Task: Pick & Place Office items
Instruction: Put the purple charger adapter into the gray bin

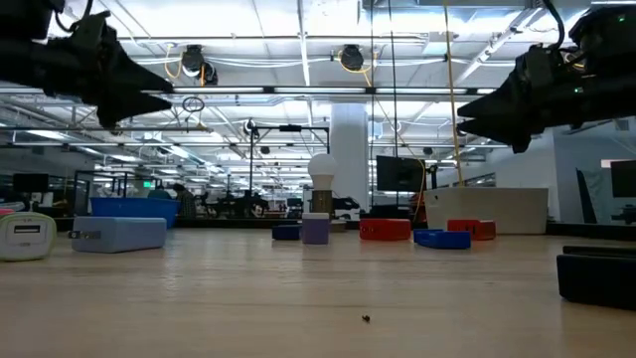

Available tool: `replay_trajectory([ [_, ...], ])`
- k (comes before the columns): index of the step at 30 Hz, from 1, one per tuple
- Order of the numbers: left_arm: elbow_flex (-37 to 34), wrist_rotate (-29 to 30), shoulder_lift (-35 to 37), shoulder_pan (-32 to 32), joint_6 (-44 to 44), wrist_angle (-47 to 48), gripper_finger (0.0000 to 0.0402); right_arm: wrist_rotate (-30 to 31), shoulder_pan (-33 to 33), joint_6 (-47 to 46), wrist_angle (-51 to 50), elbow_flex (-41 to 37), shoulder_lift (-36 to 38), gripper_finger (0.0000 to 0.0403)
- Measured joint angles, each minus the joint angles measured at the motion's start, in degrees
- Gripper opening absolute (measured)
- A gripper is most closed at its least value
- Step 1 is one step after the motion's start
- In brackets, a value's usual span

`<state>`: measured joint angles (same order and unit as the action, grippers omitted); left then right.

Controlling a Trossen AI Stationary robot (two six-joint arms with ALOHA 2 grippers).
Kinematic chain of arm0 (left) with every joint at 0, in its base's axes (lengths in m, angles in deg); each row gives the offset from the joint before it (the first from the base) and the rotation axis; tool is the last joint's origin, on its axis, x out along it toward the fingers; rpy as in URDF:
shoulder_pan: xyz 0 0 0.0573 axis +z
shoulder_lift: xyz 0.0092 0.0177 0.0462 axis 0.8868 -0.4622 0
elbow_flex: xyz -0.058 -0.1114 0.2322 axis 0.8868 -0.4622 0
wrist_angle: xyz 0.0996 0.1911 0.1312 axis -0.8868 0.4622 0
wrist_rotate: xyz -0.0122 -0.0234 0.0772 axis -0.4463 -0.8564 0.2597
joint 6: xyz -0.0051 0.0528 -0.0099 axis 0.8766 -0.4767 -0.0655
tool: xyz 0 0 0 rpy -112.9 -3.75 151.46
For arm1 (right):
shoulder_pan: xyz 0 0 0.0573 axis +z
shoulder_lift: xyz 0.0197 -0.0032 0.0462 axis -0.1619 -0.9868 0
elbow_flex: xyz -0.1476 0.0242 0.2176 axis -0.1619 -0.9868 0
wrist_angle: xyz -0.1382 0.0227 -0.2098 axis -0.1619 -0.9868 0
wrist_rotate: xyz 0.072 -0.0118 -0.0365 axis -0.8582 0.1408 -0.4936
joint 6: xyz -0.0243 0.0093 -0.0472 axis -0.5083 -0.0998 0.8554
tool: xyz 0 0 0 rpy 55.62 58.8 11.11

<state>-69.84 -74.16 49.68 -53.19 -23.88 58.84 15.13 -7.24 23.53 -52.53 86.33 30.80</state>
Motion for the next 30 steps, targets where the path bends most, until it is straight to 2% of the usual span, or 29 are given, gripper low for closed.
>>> replay_trajectory([
  [5,9.31,-1.56,-6.51,2.94,-3.53,7.32,0.023,0.16,0.0,6.06,-1.65,5.62,-1.05,0.0196],
  [11,19.8,-3.23,-15.0,6.01,-5.45,10.62,0.023,1.31,-0.02,7.88,-17.85,17.63,-5.49,0.0196],
  [15,25.3,-4.87,-20.78,7.48,-5.51,11.88,0.023,1.29,-0.02,7.35,-24.74,25.67,-9.38,0.0196],
  [19,31.46,-4.83,-26.94,8.8,-5.46,17.66,0.023,1.34,-0.02,10.05,-30.95,33.14,-14.11,0.0196],
  [25,42.81,-5.65,-36.1,9.4,-5.42,29.13,0.023,1.86,-0.02,14.34,-33.08,41.96,-19.3,0.0196],
  [30,53.05,-8.0,-41.63,9.33,-5.42,35.68,0.023,7.95,-0.24,16.86,-32.95,46.09,-20.47,0.0196],
])
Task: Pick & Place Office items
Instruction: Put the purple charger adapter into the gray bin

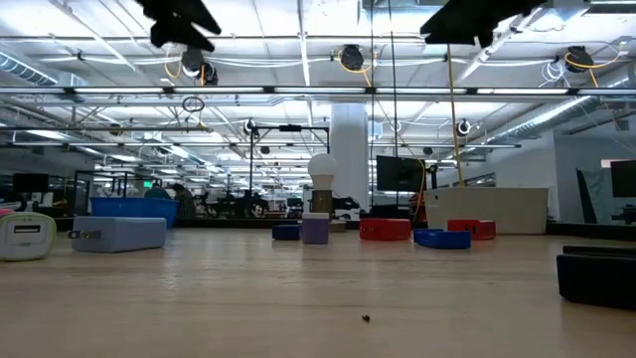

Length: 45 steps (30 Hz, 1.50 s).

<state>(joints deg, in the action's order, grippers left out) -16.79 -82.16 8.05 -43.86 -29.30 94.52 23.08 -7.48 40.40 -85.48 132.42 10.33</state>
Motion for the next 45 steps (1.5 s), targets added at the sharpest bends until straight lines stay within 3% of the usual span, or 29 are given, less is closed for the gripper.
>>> replay_trajectory([
  [7,12.3,-1.5,-5.94,-3.01,-0.02,7.12,0.023,0.7,-0.81,-2.13,-0.27,2.48,-0.01,0.0196],
  [14,18.61,-1.32,-12.53,-9.66,2.67,9.66,0.023,0.64,-0.79,-6.57,-1.03,2.49,-0.04,0.0196],
  [29,18.85,-2.47,-27.02,-18.57,3.62,9.16,0.023,-2.68,-0.73,-14.77,-1.9,1.14,-0.02,0.0196],
  [45,18.82,-1.95,-39.01,-20.63,-0.11,5.36,0.023,-2.97,-0.75,-15.52,-1.75,-1.08,0.0,0.0196],
])
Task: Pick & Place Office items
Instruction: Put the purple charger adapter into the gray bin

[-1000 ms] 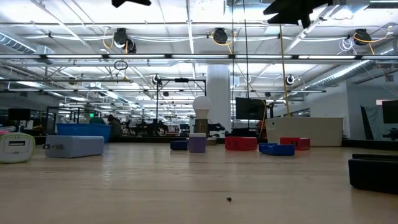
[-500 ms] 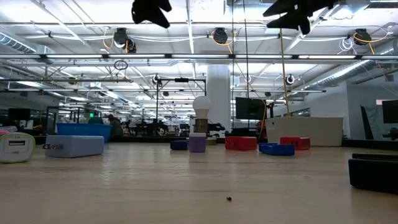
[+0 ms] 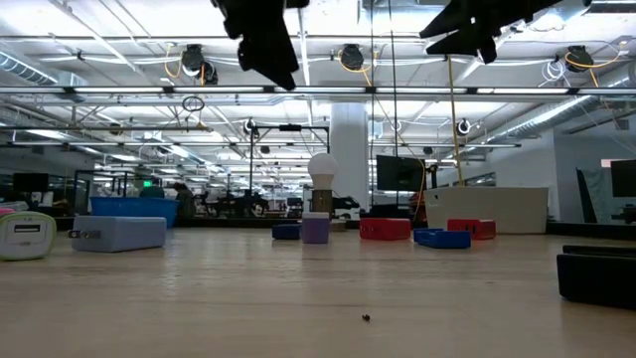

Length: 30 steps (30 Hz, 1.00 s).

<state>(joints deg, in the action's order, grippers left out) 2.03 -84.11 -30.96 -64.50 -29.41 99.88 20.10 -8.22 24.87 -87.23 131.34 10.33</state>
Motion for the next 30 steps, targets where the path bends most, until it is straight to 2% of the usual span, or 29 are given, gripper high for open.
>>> replay_trajectory([
  [8,0.0,0.02,-5.94,0.0,-1.01,-1.17,0.023,-0.98,0.0,0.12,0.0,0.0,0.0,0.0196],
  [16,-0.11,0.41,-7.68,1.01,-1.39,-3.26,0.023,-2.46,0.0,0.26,0.0,0.0,0.0,0.0196],
  [30,-10.83,0.61,-7.41,3.95,1.15,-9.82,0.023,-2.51,0.02,0.26,-0.02,0.0,0.0,0.0196],
])
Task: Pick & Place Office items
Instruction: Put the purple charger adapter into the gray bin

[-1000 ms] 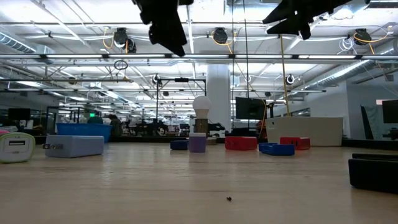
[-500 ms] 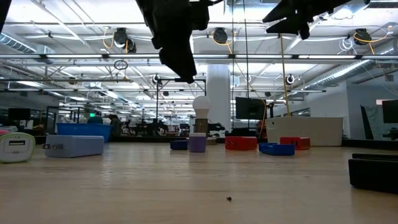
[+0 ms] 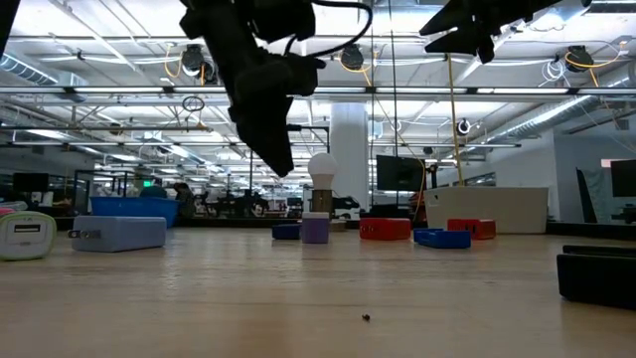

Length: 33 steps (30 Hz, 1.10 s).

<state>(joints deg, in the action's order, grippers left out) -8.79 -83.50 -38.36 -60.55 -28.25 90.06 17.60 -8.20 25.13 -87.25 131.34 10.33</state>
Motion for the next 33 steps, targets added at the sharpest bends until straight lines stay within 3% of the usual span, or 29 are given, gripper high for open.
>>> replay_trajectory([
  [33,-0.19,1.11,-6.21,-2.48,0.02,-10.54,0.023,0.0,-0.02,0.22,-0.03,-0.09,-0.02,0.0196],
])
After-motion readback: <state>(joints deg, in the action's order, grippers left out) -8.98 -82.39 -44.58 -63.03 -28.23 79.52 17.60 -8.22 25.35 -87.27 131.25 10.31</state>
